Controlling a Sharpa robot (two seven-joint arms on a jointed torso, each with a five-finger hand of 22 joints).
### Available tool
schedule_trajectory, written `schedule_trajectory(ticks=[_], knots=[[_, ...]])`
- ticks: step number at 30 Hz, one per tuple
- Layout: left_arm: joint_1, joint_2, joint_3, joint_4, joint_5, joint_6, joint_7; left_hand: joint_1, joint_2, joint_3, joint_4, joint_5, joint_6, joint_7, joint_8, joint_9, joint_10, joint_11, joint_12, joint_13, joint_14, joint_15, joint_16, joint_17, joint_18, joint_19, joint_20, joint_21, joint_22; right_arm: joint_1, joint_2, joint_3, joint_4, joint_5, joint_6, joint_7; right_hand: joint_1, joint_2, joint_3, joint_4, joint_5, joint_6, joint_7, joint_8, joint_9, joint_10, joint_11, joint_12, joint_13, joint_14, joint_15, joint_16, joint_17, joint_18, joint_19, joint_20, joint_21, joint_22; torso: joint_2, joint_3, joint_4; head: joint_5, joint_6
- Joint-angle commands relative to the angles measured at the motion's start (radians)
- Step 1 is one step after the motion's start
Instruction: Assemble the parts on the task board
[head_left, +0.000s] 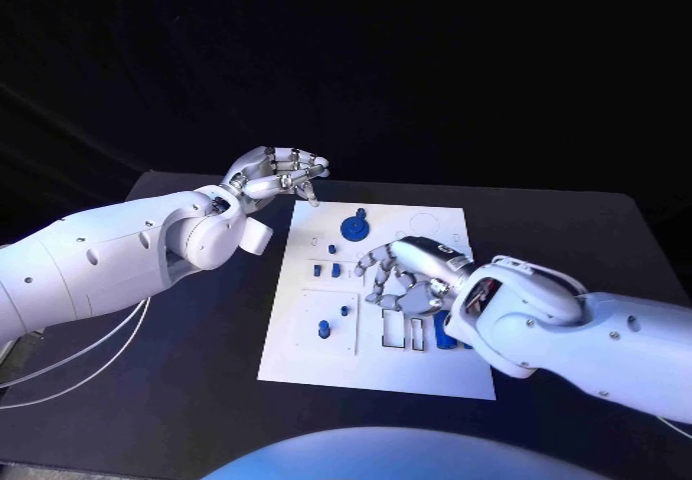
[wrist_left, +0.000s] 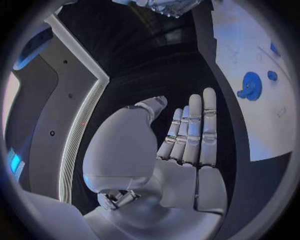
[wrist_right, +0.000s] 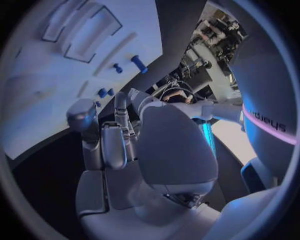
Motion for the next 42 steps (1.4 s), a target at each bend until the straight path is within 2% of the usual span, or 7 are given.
schedule_trajectory(ticks=[1, 3, 5, 10, 23, 29, 42], knots=[[-0.001, -0.005, 0.000, 0.002, -0.002, 0.013, 0.003, -0.001, 0.002, 0.002, 0.004, 0.000, -0.008, 0.054, 0.005, -0.001, -0.007, 0.002, 0.003, -0.002, -0.005, 0.003, -0.001, 0.002, 0.012, 0.007, 0.002, -0.004, -0.001, 0.024, -0.070, 0.001, 0.011, 0.294, 0.000, 0.048, -0.027, -0.014, -0.013, 0.012, -0.008, 0.074, -0.020, 0.042, 0.017, 0.043, -0.018, 0.061, 0.040, 0.020, -0.009, -0.001, 0.007, 0.006, 0.004, 0.003, 0.007, 0.018, -0.006, -0.0032, -0.0049, -0.026, 0.001], [-0.002, -0.009, 0.000, 0.005, 0.002, 0.011, 0.002, -0.003, 0.002, 0.001, 0.005, 0.000, -0.009, 0.054, 0.005, -0.001, -0.008, 0.002, 0.004, -0.002, -0.005, 0.004, -0.001, 0.002, 0.012, 0.007, 0.003, -0.004, -0.002, 0.034, -0.122, 0.001, 0.019, 0.330, 0.028, 0.040, -0.056, -0.021, -0.045, 0.019, -0.002, 0.104, -0.048, 0.067, 0.042, 0.049, -0.044, 0.230, 0.184, 0.030, -0.035, 0.014, 0.035, 0.000, 0.022, -0.019, 0.050, 0.034, -0.009, -0.0045, -0.0068, -0.038, 0.003], [-0.003, -0.013, 0.000, 0.007, 0.004, 0.010, 0.002, -0.003, 0.002, 0.001, 0.005, 0.000, -0.009, 0.054, 0.005, -0.001, -0.008, 0.002, 0.004, -0.002, -0.005, 0.004, -0.001, 0.002, 0.012, 0.007, 0.003, -0.004, -0.002, 0.039, -0.161, 0.000, 0.027, 0.347, 0.052, 0.029, -0.097, -0.013, -0.096, 0.048, -0.005, 0.093, -0.052, 0.086, 0.082, 0.102, -0.043, 0.809, 0.795, 0.051, -0.032, 0.070, 0.141, -0.012, 0.046, -0.024, 0.113, 0.062, -0.010, -0.0049, -0.0087, -0.046, 0.004], [-0.007, -0.020, 0.000, 0.013, 0.009, 0.007, -0.001, -0.003, 0.002, 0.001, 0.005, 0.000, -0.009, 0.054, 0.005, -0.001, -0.008, 0.002, 0.004, -0.002, -0.005, 0.004, -0.001, 0.002, 0.012, 0.007, 0.003, -0.004, -0.002, 0.045, -0.273, -0.007, 0.065, 0.326, 0.082, -0.040, -0.165, 0.016, -0.185, 0.061, -0.004, 0.094, -0.060, 0.123, 0.144, 0.257, -0.049, 1.136, 1.187, 0.078, -0.036, 0.140, 0.289, -0.034, 0.086, -0.025, 0.248, 0.117, -0.016, -0.0040, -0.0152, -0.069, 0.000], [-0.011, -0.021, -0.001, 0.023, 0.011, 0.005, -0.005, -0.003, 0.002, 0.001, 0.006, -0.001, -0.009, 0.054, 0.006, -0.001, -0.009, 0.002, 0.005, -0.001, -0.005, 0.004, 0.000, 0.002, 0.012, 0.007, 0.003, -0.004, -0.002, 0.018, -0.379, -0.029, 0.139, 0.159, 0.089, -0.267, -0.223, 0.045, -0.374, 0.067, 0.000, 0.090, -0.066, 0.130, 0.199, 0.284, -0.054, 1.172, 1.246, 0.088, -0.039, 0.167, 0.352, -0.045, 0.101, -0.027, 0.318, 0.153, -0.022, -0.0099, -0.0255, -0.084, -0.009], [-0.011, -0.023, -0.001, 0.025, 0.011, 0.004, -0.005, -0.003, 0.002, 0.001, 0.006, -0.001, -0.009, 0.054, 0.006, -0.001, -0.009, 0.002, 0.005, -0.001, -0.005, 0.004, 0.000, 0.002, 0.012, 0.007, 0.003, -0.004, -0.002, -0.017, -0.363, -0.032, 0.144, 0.116, 0.085, -0.301, -0.229, 0.060, -0.436, 0.067, 0.000, 0.083, -0.064, 0.127, 0.211, 0.277, -0.052, 1.161, 1.237, 0.088, -0.038, 0.166, 0.350, -0.043, 0.099, -0.026, 0.310, 0.154, -0.021, -0.0094, -0.0240, -0.084, -0.015], [-0.011, -0.026, -0.001, 0.026, 0.011, 0.006, -0.006, -0.003, 0.002, 0.001, 0.006, -0.001, -0.009, 0.054, 0.006, -0.001, -0.009, 0.002, 0.005, -0.001, -0.005, 0.004, 0.000, 0.002, 0.012, 0.007, 0.003, -0.004, -0.002, -0.063, -0.286, -0.034, 0.118, 0.066, 0.053, -0.320, -0.229, 0.067, -0.454, 0.068, 0.000, 0.078, -0.063, 0.123, 0.214, 0.265, -0.051, 1.147, 1.223, 0.086, -0.037, 0.162, 0.341, -0.040, 0.094, -0.026, 0.291, 0.150, -0.021, -0.0080, -0.0238, -0.085, -0.021]])
